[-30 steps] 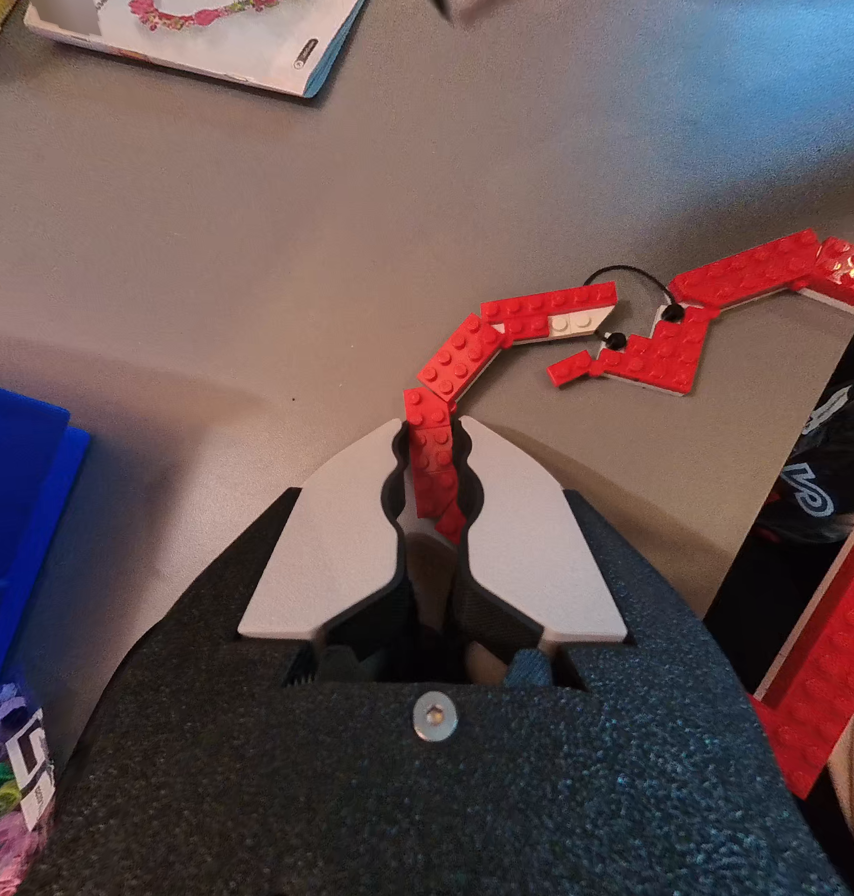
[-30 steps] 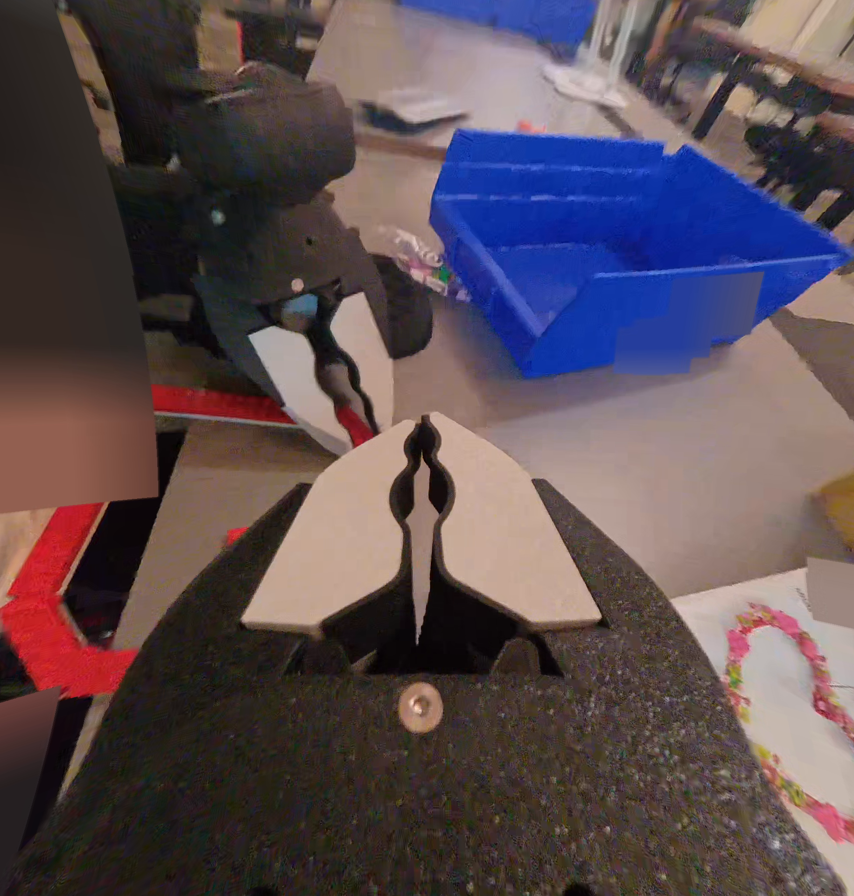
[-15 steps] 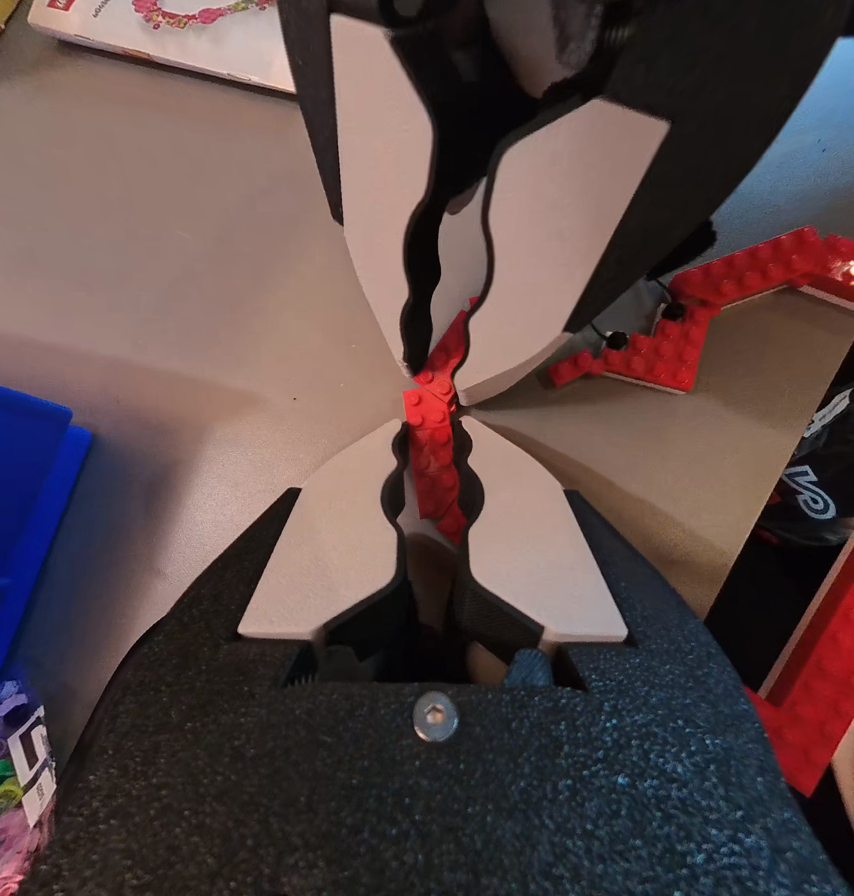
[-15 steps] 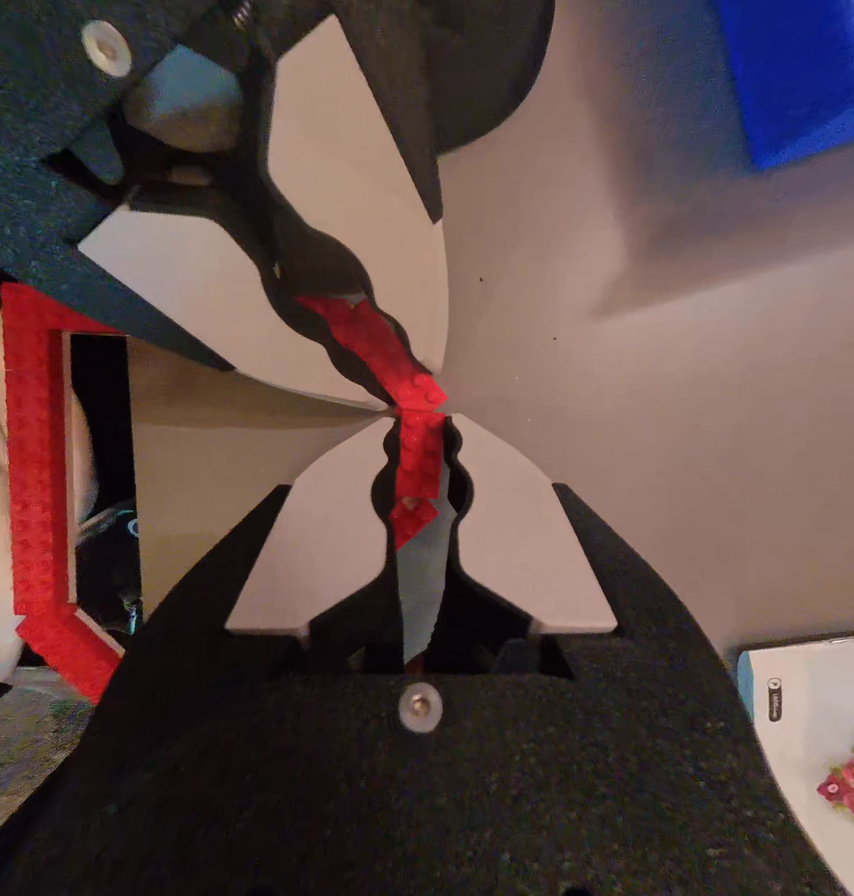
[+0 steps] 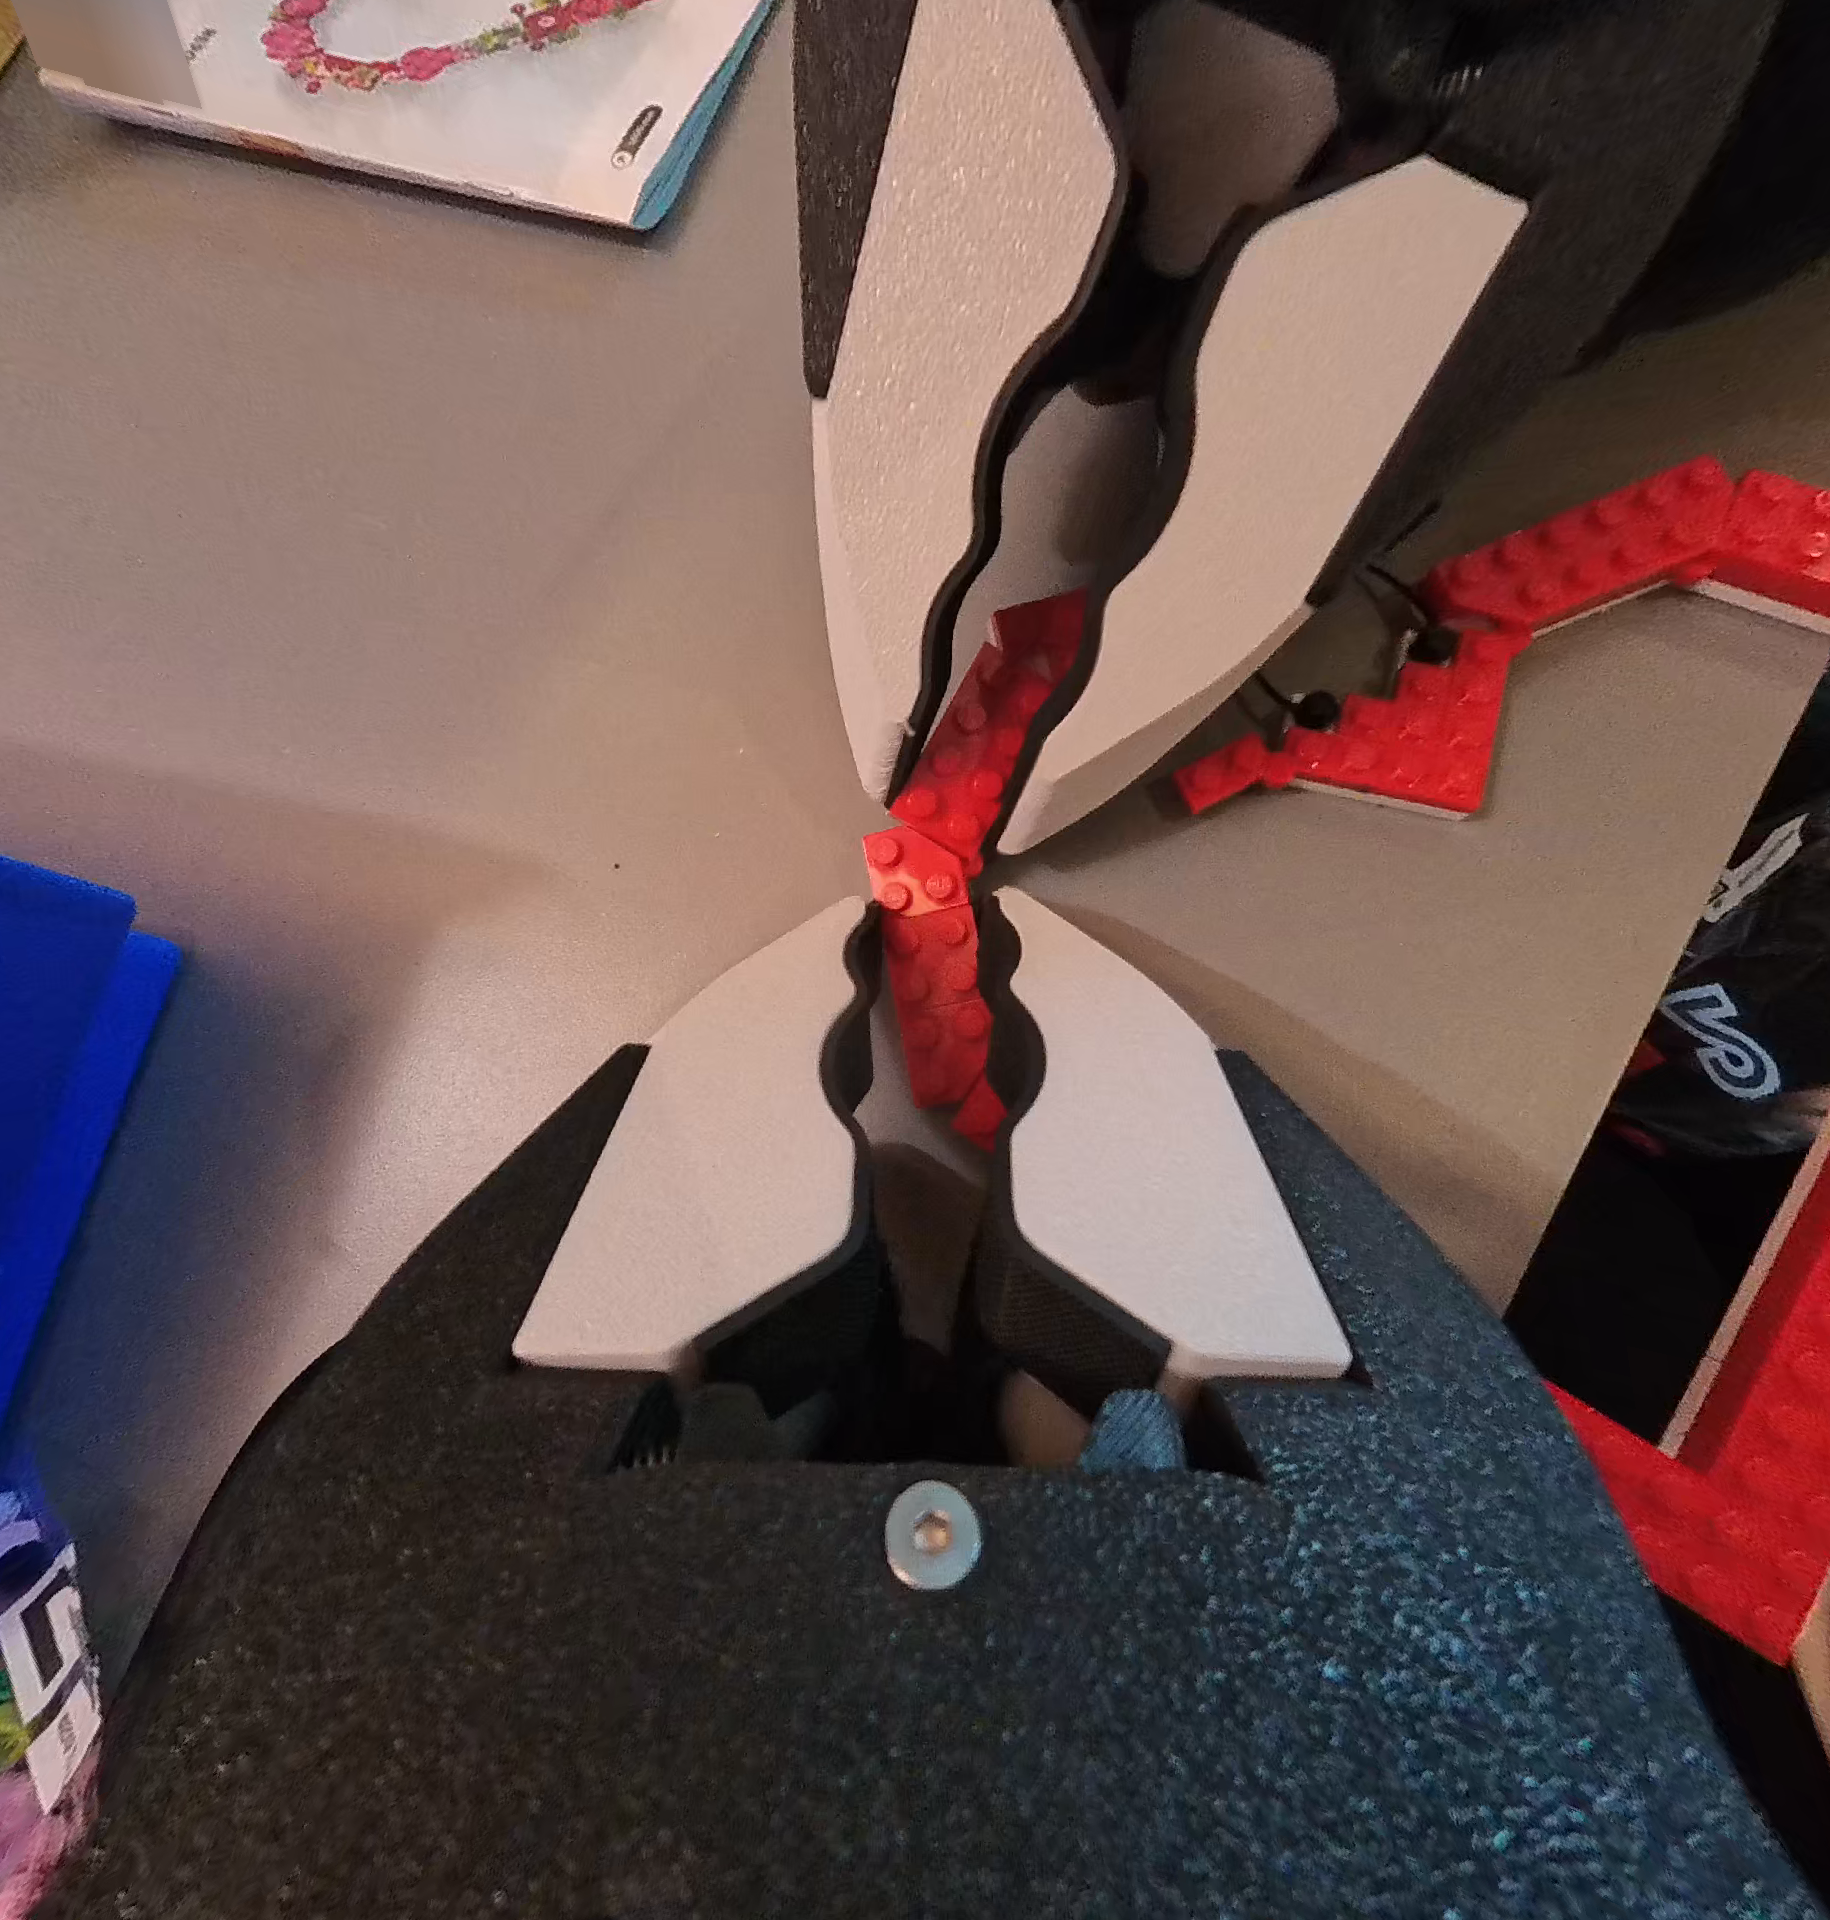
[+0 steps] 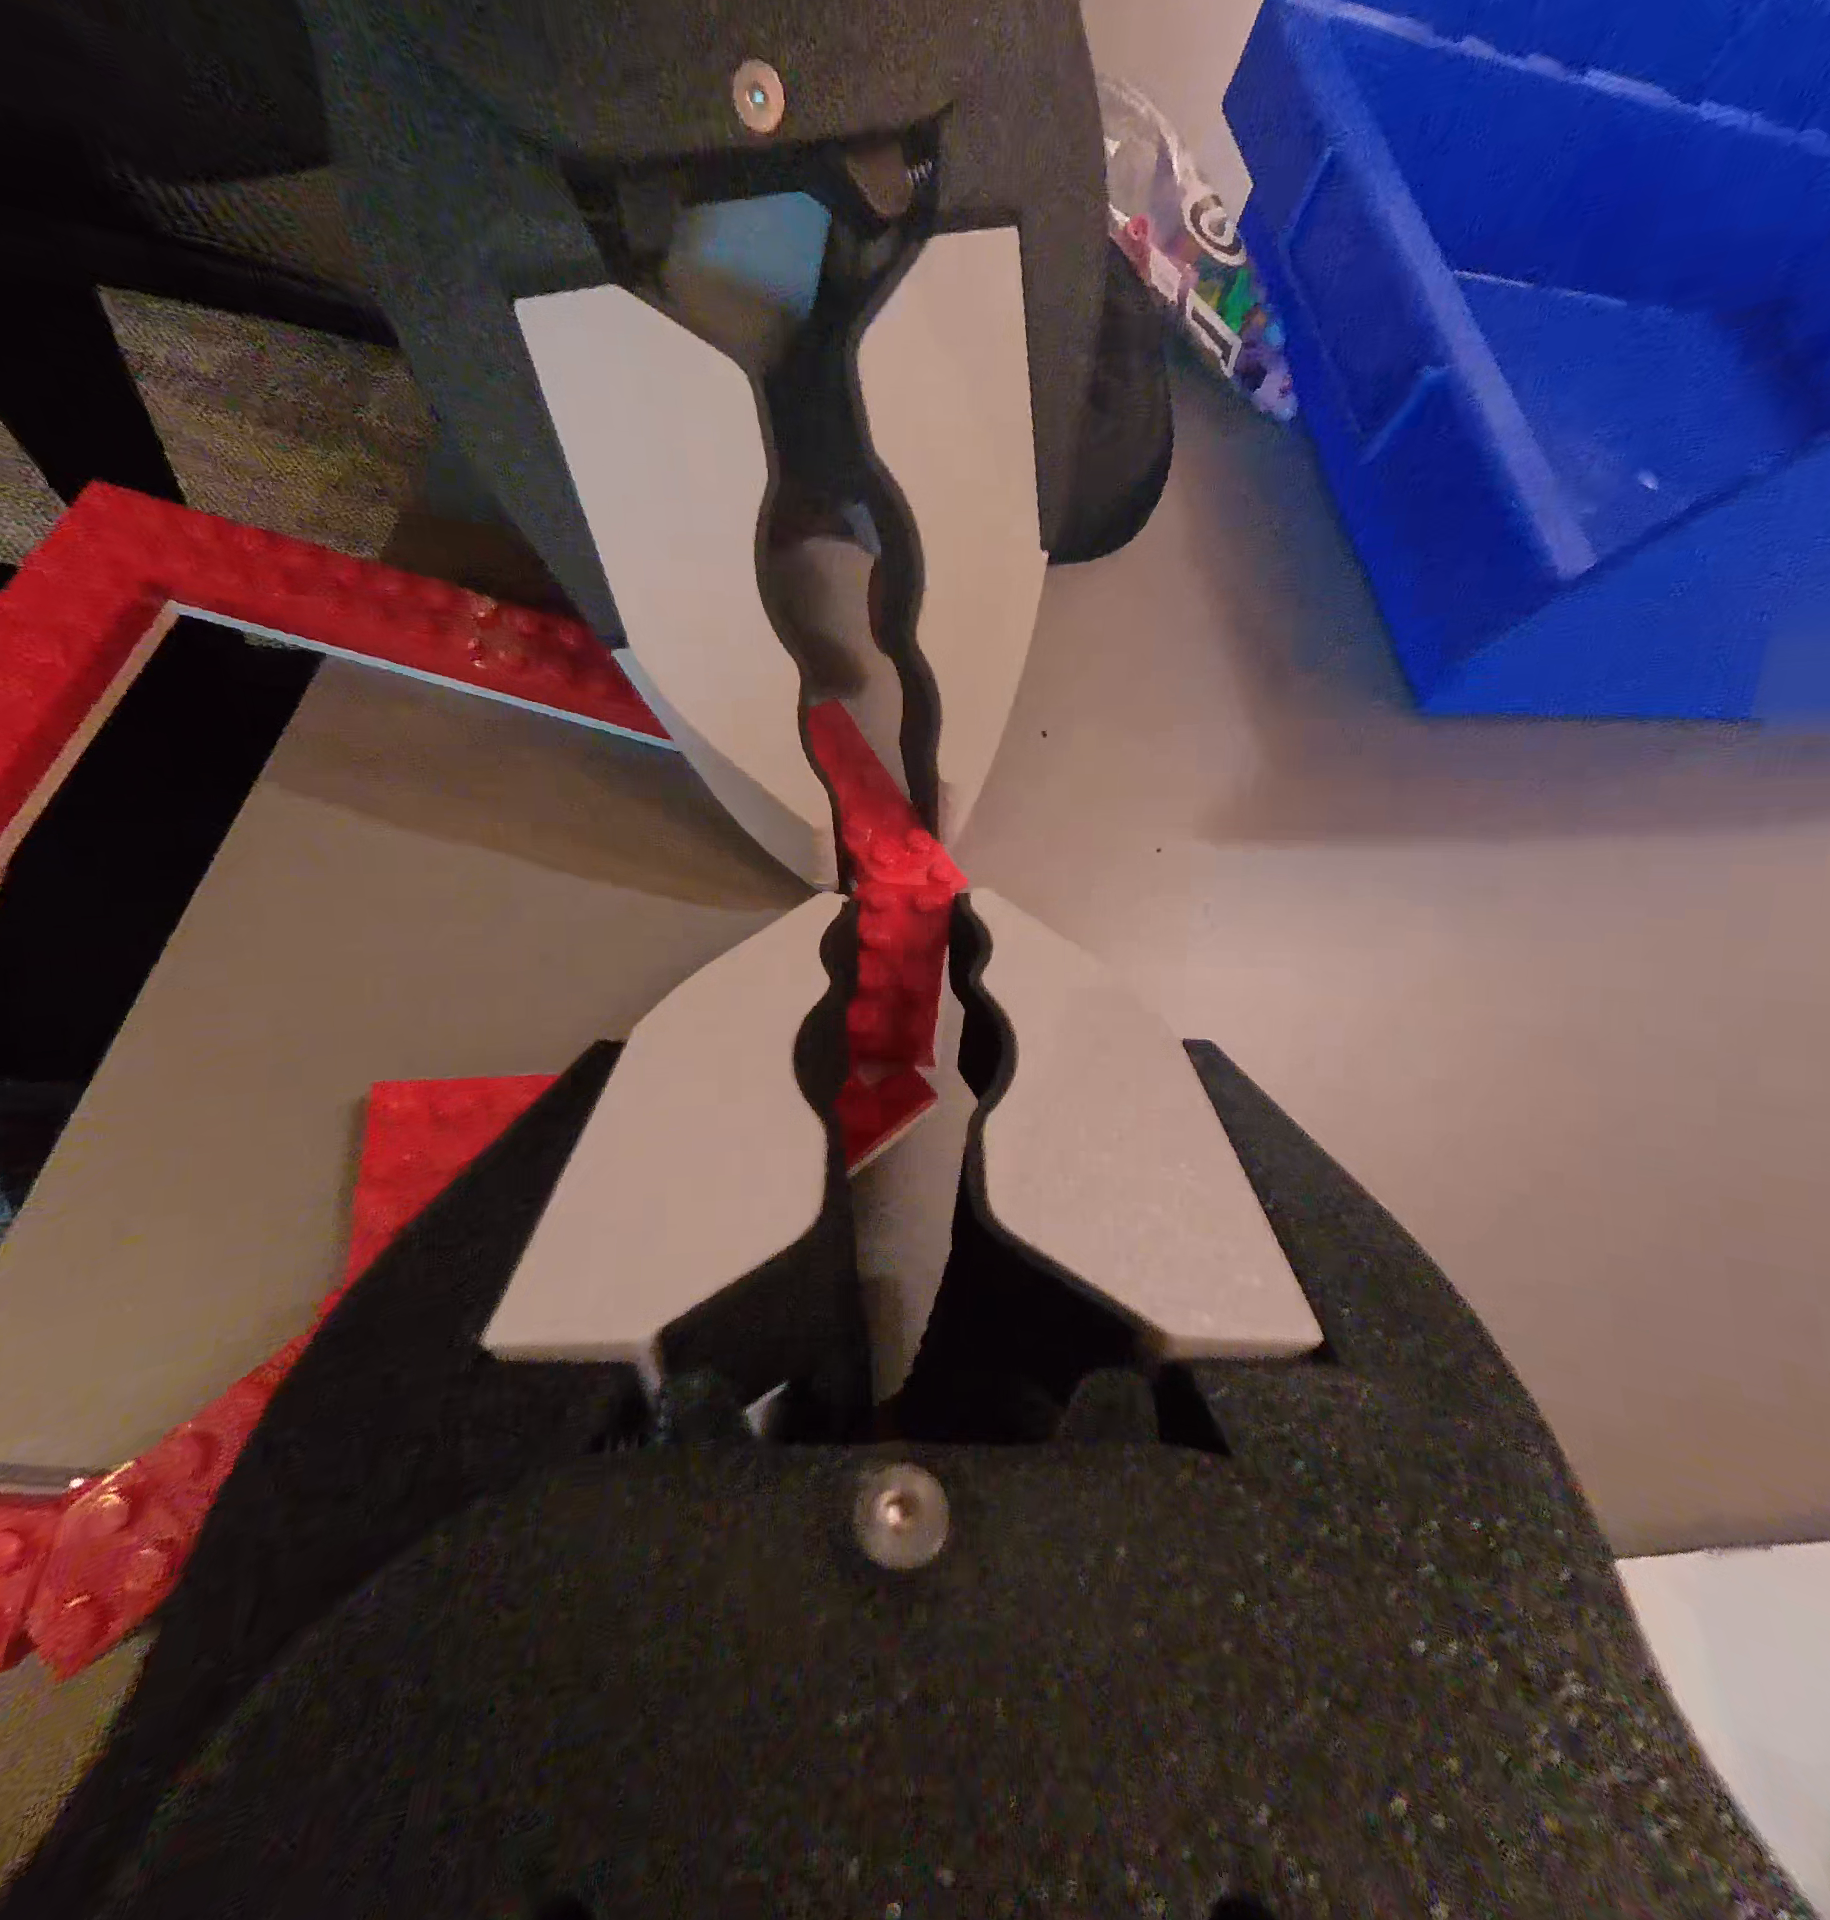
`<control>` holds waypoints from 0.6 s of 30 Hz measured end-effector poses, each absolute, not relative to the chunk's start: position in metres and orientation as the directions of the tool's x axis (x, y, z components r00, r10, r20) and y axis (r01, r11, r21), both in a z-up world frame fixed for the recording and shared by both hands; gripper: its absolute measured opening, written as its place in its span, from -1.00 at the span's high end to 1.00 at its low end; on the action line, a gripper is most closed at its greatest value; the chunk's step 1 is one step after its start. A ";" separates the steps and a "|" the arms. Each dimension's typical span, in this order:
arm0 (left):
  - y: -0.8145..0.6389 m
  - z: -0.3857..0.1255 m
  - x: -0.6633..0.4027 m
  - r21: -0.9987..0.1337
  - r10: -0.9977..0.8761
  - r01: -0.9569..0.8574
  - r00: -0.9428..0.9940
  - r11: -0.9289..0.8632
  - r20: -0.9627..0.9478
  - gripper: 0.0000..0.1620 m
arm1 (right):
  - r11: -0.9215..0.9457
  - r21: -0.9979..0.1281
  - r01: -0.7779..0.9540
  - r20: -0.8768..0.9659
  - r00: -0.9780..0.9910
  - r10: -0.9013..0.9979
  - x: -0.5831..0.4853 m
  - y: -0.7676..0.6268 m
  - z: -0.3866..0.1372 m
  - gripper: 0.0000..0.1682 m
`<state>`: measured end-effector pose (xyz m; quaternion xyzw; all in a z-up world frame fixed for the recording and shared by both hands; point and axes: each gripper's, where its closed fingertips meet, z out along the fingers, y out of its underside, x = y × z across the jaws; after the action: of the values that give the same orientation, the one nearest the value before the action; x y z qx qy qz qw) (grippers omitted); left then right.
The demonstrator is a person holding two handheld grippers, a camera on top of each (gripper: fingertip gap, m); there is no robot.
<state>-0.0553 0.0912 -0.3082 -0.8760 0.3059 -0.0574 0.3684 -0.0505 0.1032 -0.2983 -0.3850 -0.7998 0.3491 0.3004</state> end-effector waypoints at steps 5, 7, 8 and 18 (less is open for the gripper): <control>0.091 -0.309 -0.055 -0.679 -0.578 -0.486 0.808 -0.549 -0.111 0.77 | 0.777 -0.538 0.326 0.566 -0.543 0.620 -0.051 0.102 -0.299 0.80; 0.093 -0.309 -0.059 -0.680 -0.556 -0.461 0.826 -0.570 -0.092 0.77 | 0.935 -0.218 0.279 0.786 -0.518 0.338 -0.053 0.104 -0.281 0.81; 0.093 -0.309 -0.059 -0.679 -0.558 -0.464 0.824 -0.568 -0.096 0.78 | 0.953 -0.129 0.275 0.820 -0.510 0.259 -0.052 0.103 -0.272 0.81; 0.095 -0.308 -0.063 -0.670 -0.527 -0.440 0.845 -0.598 -0.085 0.78 | 0.033 -0.919 0.394 -0.164 -0.456 0.875 -0.045 0.117 -0.234 0.80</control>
<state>-0.0632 0.0948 -0.3077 -0.8918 0.2713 -0.0607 0.3571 -0.0451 0.1166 -0.2341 -0.4665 -0.6797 0.5158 0.2332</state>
